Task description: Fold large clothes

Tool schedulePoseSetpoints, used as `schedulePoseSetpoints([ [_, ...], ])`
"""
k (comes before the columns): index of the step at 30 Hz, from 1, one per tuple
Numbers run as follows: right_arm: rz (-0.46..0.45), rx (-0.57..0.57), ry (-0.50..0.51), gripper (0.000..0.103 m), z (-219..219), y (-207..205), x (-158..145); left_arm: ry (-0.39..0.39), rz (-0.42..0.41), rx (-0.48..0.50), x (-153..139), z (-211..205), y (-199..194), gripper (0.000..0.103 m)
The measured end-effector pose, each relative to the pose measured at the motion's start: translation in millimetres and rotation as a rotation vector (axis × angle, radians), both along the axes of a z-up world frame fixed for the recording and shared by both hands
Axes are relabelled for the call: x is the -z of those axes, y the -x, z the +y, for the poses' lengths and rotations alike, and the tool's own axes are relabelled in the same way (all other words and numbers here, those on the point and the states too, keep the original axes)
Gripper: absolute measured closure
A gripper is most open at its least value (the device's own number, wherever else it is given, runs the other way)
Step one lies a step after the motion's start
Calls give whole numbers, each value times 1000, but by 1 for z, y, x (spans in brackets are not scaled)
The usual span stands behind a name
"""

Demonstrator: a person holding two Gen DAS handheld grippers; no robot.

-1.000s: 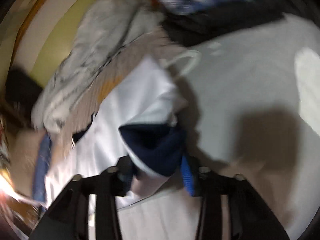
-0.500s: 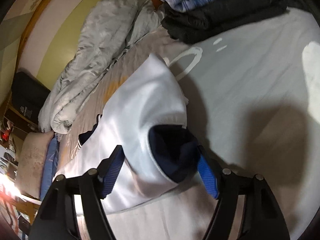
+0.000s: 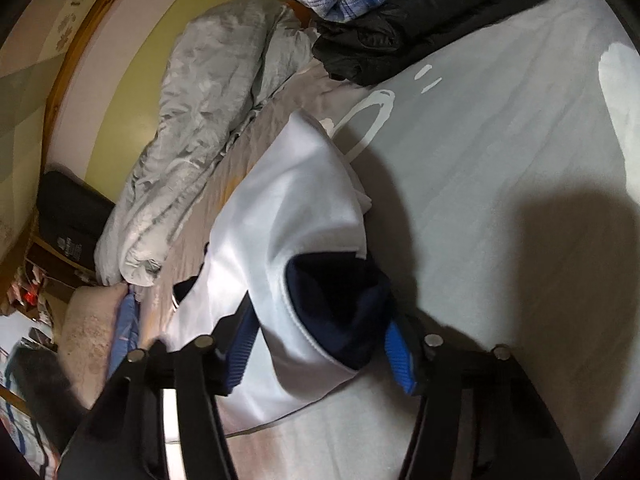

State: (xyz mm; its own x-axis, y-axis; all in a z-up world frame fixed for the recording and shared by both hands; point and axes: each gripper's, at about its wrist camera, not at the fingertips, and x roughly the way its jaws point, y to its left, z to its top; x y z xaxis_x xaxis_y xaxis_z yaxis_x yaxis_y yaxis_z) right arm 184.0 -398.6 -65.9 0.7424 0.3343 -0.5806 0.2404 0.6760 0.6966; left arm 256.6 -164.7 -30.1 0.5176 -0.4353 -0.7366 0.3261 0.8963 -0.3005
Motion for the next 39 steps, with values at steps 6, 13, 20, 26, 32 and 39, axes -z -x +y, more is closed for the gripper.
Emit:
schedulePoseSetpoints([
  [6,-3,12,10,72,2,-2,1,27,5,35,20,2,-4,86],
  [13,-133,-29,415,86,64,1,-60,109,61,-34,-1,38,4,88],
  [20,-192,-112,633,87,124,-3,-88,17,-135,-82,-59,126,63,88],
  [26,-195,-262,816,87,203,-17,-80,-5,-180,-164,-60,194,94,88],
  [32,-151,-504,906,85,276,-25,-42,37,-135,-243,-28,241,99,88],
  [39,-215,-570,788,70,263,2,-26,76,-134,-278,-28,265,94,87],
])
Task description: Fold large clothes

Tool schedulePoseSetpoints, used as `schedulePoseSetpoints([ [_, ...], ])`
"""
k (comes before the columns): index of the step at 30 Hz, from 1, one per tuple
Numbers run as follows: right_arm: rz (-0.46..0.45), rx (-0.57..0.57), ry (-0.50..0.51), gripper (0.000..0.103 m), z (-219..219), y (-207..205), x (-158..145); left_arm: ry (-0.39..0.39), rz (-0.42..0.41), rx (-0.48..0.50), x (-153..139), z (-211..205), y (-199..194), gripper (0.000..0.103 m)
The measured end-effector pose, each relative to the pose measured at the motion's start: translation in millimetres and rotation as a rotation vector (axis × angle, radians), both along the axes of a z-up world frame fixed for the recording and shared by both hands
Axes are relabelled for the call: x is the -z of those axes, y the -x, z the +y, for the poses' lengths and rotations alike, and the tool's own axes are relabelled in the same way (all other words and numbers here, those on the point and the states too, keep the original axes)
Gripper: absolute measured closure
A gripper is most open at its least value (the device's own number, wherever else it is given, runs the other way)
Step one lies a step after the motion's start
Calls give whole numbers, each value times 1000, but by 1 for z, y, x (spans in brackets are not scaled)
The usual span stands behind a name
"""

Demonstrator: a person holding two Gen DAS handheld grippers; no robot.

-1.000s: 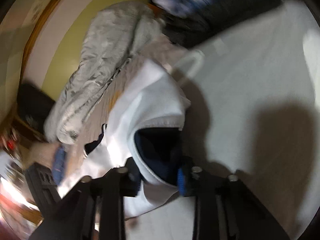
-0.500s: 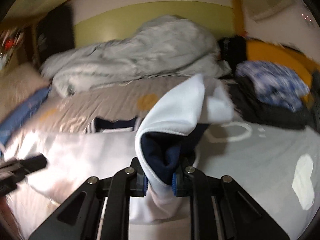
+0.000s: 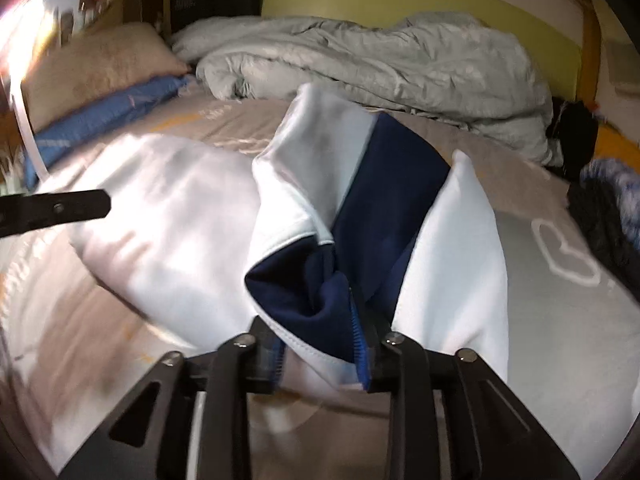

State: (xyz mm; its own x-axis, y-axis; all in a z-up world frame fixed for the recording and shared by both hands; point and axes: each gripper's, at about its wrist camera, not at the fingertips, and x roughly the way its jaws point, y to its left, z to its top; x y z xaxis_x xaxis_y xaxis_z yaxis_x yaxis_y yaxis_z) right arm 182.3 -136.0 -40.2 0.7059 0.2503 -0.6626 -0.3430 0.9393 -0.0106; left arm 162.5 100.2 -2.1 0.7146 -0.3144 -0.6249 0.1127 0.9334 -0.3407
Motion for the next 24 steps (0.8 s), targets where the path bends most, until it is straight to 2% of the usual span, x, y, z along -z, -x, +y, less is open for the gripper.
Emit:
schedulePoseSetpoints([
  [2,7,-15,-37,65,-5,3,-4,-2,-14,-7,-3,3,3,81],
  [4,2,-32,-60,49,-3,7,-9,-13,-31,-24,-7,4,7,70],
  [6,-3,-65,-108,40,-5,17,-16,-30,-54,-43,-12,7,10,56],
  [7,-9,-70,-119,38,-3,22,-19,-40,-65,-54,-15,8,11,52],
  [9,-31,-60,-107,34,0,29,-25,-68,-89,-102,-20,14,13,34],
  [12,-105,-6,-73,31,0,41,-33,-71,-92,-177,-22,31,12,19],
  [15,-139,66,-57,31,-9,41,-40,-52,-46,-249,-13,53,4,18],
  [19,-96,134,-122,31,-28,23,-43,-19,30,-339,8,80,-10,19],
  [24,-84,167,-160,31,-40,16,-44,73,138,-373,42,103,-28,20],
])
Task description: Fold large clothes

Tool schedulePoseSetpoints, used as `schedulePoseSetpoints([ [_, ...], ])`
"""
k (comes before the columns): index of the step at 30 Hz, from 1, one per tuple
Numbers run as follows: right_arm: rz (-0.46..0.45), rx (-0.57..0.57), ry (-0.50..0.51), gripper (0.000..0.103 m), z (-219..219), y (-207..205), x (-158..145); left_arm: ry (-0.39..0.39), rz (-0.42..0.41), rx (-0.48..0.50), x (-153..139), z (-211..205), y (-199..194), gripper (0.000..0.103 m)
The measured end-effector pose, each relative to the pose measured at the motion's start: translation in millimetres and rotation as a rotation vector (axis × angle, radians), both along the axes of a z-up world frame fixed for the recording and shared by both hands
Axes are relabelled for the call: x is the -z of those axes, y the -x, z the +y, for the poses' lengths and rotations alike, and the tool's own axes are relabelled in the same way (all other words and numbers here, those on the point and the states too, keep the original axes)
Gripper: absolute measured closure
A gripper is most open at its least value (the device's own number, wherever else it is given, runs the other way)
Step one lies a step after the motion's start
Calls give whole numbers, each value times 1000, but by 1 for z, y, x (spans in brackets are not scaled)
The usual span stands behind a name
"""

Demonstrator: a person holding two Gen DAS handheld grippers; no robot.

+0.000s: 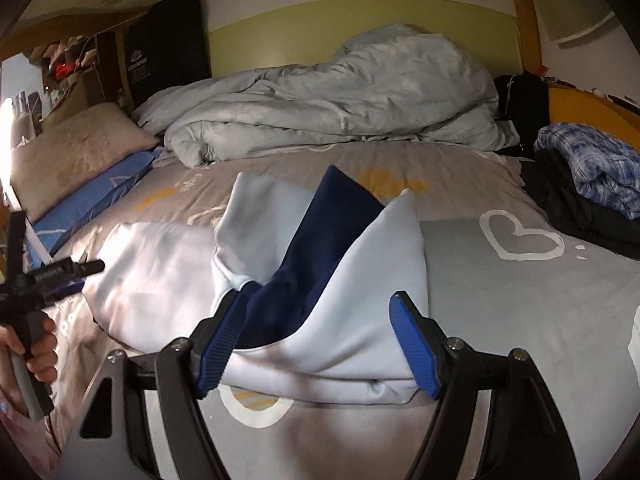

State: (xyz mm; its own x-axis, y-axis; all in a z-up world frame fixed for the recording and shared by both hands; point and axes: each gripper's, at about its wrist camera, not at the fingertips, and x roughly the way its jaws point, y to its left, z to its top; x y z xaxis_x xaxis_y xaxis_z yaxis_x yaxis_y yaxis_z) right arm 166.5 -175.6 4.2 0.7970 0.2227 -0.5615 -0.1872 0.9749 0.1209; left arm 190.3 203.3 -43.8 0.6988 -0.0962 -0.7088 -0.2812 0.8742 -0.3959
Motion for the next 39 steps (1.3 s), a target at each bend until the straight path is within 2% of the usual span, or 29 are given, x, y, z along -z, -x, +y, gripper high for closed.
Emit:
schedulePoseSetpoints([
  [2,3,-7,1,31,-1,1,0,33,21,10,11,3,-7,21],
  [4,3,-10,12,31,-3,2,2,103,32,58,23,3,-13,24],
  [6,4,-10,15,31,-6,3,4,166,25,95,30,1,-16,24],
  [7,6,-7,10,31,-9,3,4,169,14,96,30,1,-16,24],
  [8,7,-2,4,31,-11,2,5,172,4,98,31,2,-16,32],
  [9,7,5,-5,31,-15,2,5,182,-5,102,33,2,-16,49],
  [10,9,13,-18,31,-19,1,5,203,-13,113,35,2,-16,58],
  [11,13,18,-28,31,-22,0,5,228,-25,118,36,2,-15,72],
  [12,17,27,-36,31,-26,-1,6,227,-50,107,33,1,-11,80],
  [14,16,41,-39,31,-30,-1,5,155,-135,121,11,-8,-3,87],
  [16,7,57,-37,31,-37,1,3,40,-206,159,-21,-29,4,89],
  [18,8,71,-33,31,-43,1,1,-36,-267,203,-53,-53,11,90],
  [22,35,115,-28,31,-54,-4,3,-95,-364,293,-104,-105,23,91],
  [24,36,139,-49,31,-63,-3,4,-94,-390,337,-123,-137,24,91],
  [27,50,181,-97,31,-81,-2,1,-107,-410,458,-141,-203,17,91],
  [30,54,238,-168,31,-109,3,-6,-134,-365,553,-135,-268,-1,91],
  [33,34,315,-211,31,-140,13,-15,-105,-269,598,-101,-318,-24,91],
  [37,3,392,-216,31,-172,24,-26,-141,-159,630,-43,-351,-34,90],
  [39,-7,410,-233,31,-184,28,-30,-175,-191,635,-35,-355,-25,86],
])
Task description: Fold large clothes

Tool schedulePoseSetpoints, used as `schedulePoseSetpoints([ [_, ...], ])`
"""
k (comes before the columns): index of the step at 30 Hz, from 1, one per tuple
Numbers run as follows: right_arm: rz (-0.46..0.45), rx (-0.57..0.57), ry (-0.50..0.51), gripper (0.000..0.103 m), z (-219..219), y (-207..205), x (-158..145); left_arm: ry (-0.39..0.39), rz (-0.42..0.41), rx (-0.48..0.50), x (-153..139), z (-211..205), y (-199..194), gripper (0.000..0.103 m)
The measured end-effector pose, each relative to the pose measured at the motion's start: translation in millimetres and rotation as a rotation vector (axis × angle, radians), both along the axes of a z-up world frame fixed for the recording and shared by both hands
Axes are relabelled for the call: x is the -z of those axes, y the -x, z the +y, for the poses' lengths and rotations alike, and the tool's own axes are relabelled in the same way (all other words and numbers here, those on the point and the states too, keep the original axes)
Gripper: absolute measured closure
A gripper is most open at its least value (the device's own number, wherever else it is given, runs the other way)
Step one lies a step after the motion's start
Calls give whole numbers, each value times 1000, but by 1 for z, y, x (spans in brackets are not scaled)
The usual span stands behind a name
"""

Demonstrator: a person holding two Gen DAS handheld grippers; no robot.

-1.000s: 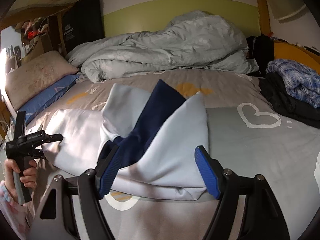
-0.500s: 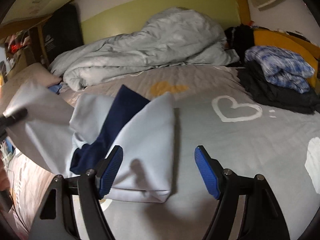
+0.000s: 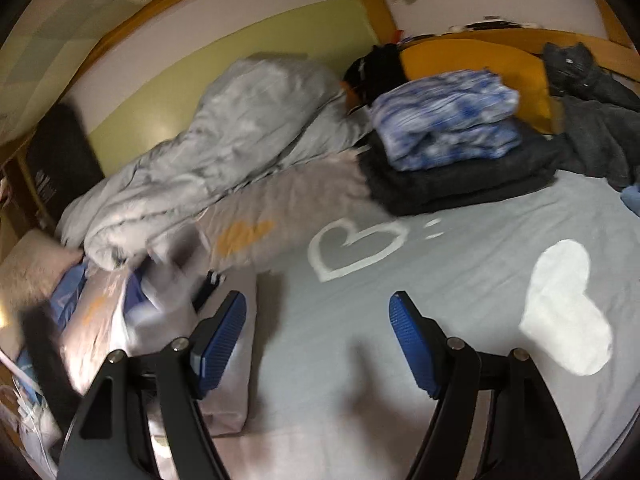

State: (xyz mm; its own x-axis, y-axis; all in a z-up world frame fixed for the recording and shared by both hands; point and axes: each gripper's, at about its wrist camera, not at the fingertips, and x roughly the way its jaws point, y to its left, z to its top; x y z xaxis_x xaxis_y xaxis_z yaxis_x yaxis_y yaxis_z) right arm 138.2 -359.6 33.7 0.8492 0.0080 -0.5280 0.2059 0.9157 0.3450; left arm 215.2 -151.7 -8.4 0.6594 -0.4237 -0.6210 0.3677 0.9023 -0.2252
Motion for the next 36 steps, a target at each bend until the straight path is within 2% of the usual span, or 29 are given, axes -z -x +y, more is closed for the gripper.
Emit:
schedulePoseSetpoints([
  [1,-6,9,-16,31,-6,2,-1,16,-9,7,-2,2,4,80],
  [2,-10,14,-34,31,-11,3,-2,58,4,31,-3,5,6,65],
  [3,-12,15,-46,31,-13,3,-2,105,17,61,-6,9,9,57],
  [4,-11,14,-57,31,-16,3,-2,129,21,77,-8,10,13,56],
  [7,-4,16,-69,31,-17,0,-2,132,9,94,-14,17,29,56],
  [10,-13,4,-70,31,-15,-1,-4,185,4,121,-18,31,52,56],
  [15,-34,-24,-29,31,-3,3,-10,215,-24,102,-31,59,85,54],
  [18,-48,-68,-8,31,9,3,-11,168,-74,26,-36,79,96,54],
  [20,-67,-141,-2,31,23,4,-14,124,-104,-22,-37,92,101,54],
  [26,-133,-376,33,34,73,12,-21,71,-111,-112,-27,127,98,51],
  [29,-139,-449,55,43,98,11,-21,58,-101,-159,-16,140,91,51],
  [30,-128,-470,67,49,108,6,-19,52,-92,-176,-11,143,87,51],
  [33,-66,-482,97,62,128,-17,-13,49,-59,-214,3,151,76,51],
  [36,-8,-509,77,72,134,-39,-1,55,-33,-231,14,158,69,51],
])
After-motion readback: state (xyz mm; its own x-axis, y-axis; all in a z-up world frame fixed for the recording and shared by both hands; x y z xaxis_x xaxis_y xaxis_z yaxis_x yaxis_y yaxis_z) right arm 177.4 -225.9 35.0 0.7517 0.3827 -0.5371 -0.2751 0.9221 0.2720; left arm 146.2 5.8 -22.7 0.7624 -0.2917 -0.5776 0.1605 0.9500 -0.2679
